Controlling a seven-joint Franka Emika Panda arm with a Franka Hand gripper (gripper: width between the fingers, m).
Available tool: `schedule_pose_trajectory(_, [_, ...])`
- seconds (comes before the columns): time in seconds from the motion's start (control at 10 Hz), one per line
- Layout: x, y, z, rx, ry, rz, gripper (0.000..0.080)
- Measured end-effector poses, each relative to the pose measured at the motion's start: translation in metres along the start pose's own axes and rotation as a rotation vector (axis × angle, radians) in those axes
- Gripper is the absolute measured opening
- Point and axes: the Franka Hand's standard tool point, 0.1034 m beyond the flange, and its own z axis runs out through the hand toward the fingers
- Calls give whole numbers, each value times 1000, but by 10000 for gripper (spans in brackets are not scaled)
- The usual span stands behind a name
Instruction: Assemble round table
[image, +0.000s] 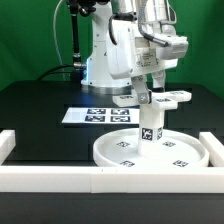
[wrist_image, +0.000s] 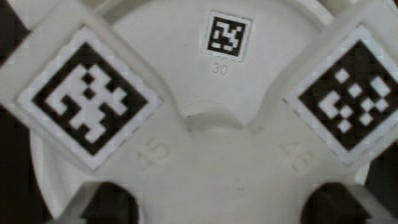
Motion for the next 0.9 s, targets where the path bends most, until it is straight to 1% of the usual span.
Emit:
schedule_pose_trajectory(0.1, [-3, -2, -9, 1, -13, -18, 596])
schedule_pose_trajectory(0.2, [-7, -4, -23, 15, -38, -30, 638])
schedule_pose_trajectory(0.3, [-8, -4, -28, 22, -46, -61, 647])
schedule_pose_trajectory(0.6, [-7, -3, -24, 17, -39, -195, 649])
schedule_pose_trajectory(0.7, [-8, 2, -20, -20, -20, -309, 649])
schedule_pose_trajectory(0.8, [-11, 4, -18, -63, 7, -474, 649])
schedule_pose_trajectory(0.9, [-16, 3, -20, -94, 11, -624, 649])
